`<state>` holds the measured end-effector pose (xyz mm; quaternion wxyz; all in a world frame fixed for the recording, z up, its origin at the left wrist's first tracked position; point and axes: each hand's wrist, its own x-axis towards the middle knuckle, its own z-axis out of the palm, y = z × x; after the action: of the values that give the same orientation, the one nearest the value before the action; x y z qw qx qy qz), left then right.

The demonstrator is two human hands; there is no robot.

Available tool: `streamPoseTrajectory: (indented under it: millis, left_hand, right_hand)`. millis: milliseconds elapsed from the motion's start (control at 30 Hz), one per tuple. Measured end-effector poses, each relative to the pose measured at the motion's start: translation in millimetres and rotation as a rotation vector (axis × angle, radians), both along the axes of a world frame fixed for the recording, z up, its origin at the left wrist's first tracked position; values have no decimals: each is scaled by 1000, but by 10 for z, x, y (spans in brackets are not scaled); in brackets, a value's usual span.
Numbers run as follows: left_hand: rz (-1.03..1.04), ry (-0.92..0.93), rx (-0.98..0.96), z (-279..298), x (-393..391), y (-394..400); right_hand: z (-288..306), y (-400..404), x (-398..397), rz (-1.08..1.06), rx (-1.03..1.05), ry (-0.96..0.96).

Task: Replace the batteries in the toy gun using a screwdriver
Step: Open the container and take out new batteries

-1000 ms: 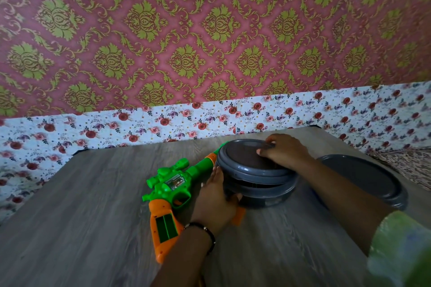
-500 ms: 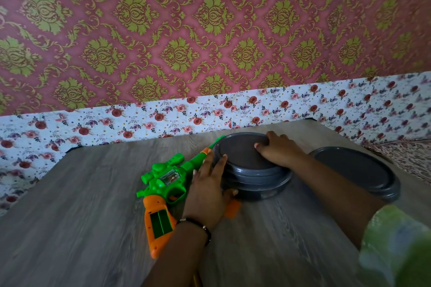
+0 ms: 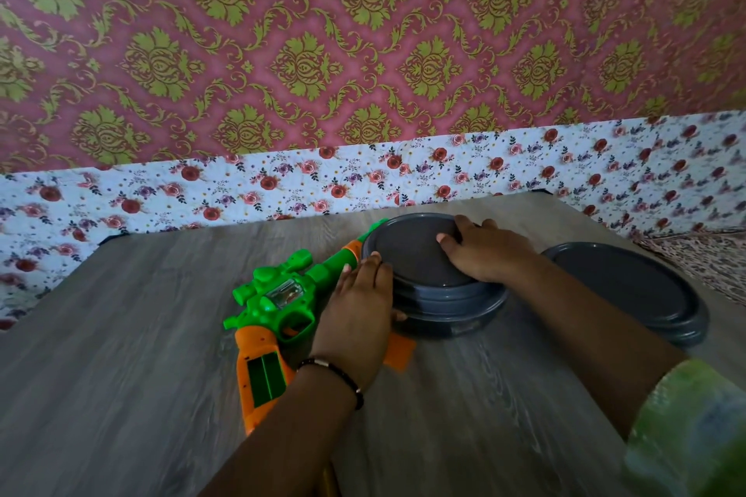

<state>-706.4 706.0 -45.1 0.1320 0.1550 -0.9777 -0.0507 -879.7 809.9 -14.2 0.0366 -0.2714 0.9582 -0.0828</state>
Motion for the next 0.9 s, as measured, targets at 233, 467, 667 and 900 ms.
streamPoseTrajectory:
  millis: [233, 467, 667, 900]
  left_hand:
    - [-34, -41, -18, 15, 31, -47]
    - [-98, 4, 111, 34, 77, -96]
    - [110, 269, 372, 166, -165, -174]
    - [353, 315, 829, 166, -387, -290]
  right_hand:
    - [42, -52, 20, -27, 142, 79]
    - [-38, -134, -15, 338, 58, 89]
    - [-43, -154, -49, 327, 115, 47]
    - [-30, -169, -88, 340, 31, 6]
